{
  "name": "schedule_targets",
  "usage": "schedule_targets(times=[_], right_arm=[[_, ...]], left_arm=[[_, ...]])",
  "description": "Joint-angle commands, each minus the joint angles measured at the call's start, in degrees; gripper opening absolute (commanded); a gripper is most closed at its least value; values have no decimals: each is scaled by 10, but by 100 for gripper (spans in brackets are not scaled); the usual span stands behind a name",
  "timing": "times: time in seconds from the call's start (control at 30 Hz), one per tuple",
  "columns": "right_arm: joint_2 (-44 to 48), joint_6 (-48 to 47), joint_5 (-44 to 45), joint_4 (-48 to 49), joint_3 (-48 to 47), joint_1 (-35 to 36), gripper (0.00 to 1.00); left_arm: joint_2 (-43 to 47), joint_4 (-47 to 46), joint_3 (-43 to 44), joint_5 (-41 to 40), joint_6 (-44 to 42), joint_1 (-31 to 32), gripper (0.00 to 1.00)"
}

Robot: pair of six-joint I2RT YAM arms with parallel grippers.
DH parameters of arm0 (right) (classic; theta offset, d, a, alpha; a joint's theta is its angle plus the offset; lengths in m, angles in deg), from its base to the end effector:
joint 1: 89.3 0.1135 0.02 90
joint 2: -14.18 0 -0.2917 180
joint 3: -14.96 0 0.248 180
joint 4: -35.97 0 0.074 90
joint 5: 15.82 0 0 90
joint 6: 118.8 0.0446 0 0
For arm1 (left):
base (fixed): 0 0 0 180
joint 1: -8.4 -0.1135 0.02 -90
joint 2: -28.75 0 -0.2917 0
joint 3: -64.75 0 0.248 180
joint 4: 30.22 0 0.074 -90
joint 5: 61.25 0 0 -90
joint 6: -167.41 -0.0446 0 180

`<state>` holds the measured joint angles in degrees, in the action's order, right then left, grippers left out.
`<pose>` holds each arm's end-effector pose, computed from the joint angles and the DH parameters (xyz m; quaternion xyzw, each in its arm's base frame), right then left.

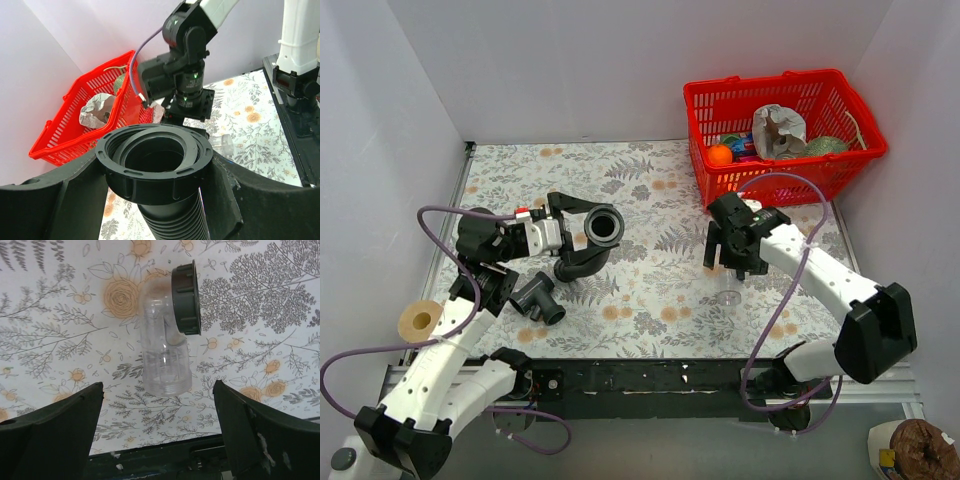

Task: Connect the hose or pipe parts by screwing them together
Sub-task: Pick up the adaptor from the center of the board.

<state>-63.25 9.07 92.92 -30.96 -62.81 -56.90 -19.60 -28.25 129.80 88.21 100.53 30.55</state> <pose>0.2193 0.1222 0.2930 0.0791 0.9635 -0.0152 0.2554 0.1311 -0.0948 0.4273 0.3882 0.5336 -0.5442 0.5182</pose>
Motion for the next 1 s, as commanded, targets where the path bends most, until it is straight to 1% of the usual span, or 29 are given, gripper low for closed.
schedule_targets(times=[0.0,0.17,0.2,0.27,0.4,0.67,0.8,0.97], right_arm=[[-50,79,83,-47,-24,32,98],[-90,104,175,-53,-30,35,98],[-99,103,177,-53,-35,35,98],[-108,111,176,-53,-34,35,98],[-118,124,147,-41,-17,36,98],[-136,146,135,19,36,36,98],[-184,149,140,20,24,36,98],[-220,144,133,48,19,36,97]], left_arm=[[25,-10,-7,10,-4,1,0],[32,-9,-9,10,-4,1,0],[32,-7,-9,10,-5,1,0],[35,-4,-9,9,-7,2,0],[37,-3,-13,10,-7,2,0],[43,-1,-16,7,-9,2,0],[48,14,-13,10,-18,2,0],[49,30,-16,14,-25,1,0]])
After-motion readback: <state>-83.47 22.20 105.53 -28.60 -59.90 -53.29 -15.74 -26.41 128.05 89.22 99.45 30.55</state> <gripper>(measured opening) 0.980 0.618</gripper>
